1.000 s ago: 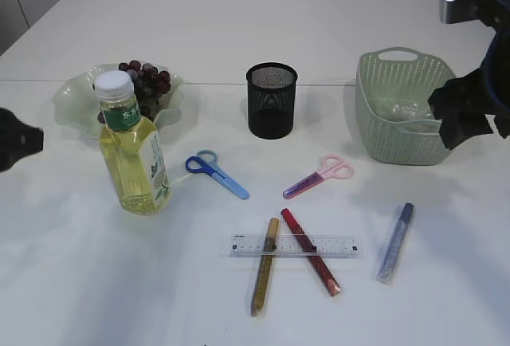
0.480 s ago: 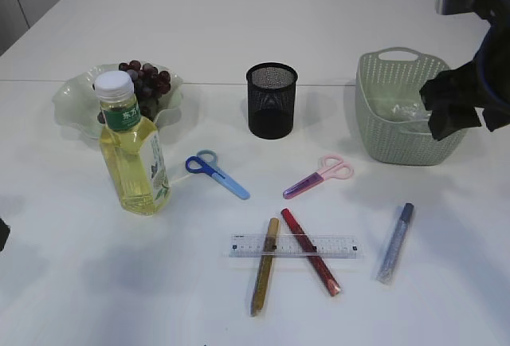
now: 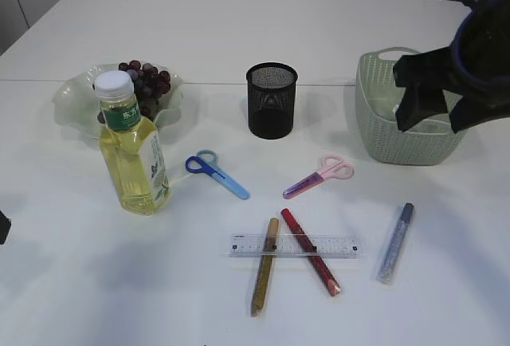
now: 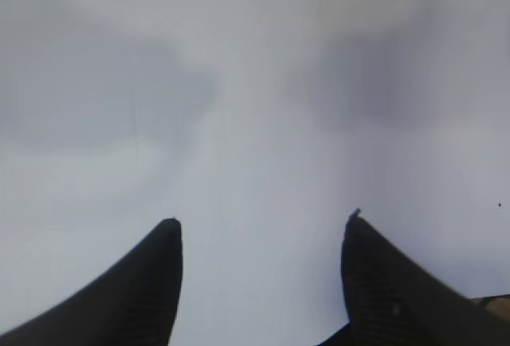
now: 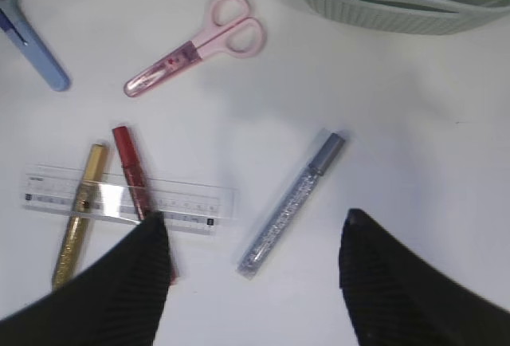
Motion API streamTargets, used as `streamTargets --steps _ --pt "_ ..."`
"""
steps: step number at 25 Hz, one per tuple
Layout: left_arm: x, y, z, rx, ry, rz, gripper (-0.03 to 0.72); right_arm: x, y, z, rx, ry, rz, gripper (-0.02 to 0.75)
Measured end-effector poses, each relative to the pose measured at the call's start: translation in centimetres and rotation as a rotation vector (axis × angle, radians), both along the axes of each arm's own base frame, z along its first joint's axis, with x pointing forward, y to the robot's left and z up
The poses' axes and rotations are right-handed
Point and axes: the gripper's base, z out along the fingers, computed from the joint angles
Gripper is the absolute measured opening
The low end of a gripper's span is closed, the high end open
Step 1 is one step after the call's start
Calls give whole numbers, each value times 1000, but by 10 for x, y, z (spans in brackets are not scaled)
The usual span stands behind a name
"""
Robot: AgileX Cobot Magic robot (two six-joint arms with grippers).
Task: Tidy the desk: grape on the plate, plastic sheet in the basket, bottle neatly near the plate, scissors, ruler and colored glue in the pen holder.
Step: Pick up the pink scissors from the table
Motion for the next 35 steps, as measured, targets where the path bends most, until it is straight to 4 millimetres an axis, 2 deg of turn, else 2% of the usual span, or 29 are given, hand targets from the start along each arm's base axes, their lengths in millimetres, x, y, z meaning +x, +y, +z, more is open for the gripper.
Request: streamTargets --steps 4,7,10,13,16,21,26,29,35 --pt "3 0 1 -4 -32 4 447 16 12 9 25 15 -13 524" --pt "3 -1 1 -9 -38 6 444 33 31 17 24 -19 -33 524" --pt "3 -1 1 -14 -37 9 443 54 54 15 38 -28 -63 524" --pt "3 -1 1 -20 -36 11 442 77 71 -1 42 0 -150 524" --pt "3 -1 1 -22 -36 12 442 94 80 -22 74 74 -282 524" --pt "3 -2 1 -28 -33 14 438 104 87 -63 60 263 -474 523" --pt "1 -3 1 -36 -6 15 438 107 96 -96 93 396 -567 523" --pt "0 -3 0 -37 6 15 438 109 97 -107 103 431 -609 523" --pt "-2 -3 0 -37 21 13 437 119 81 -116 129 442 -676 515"
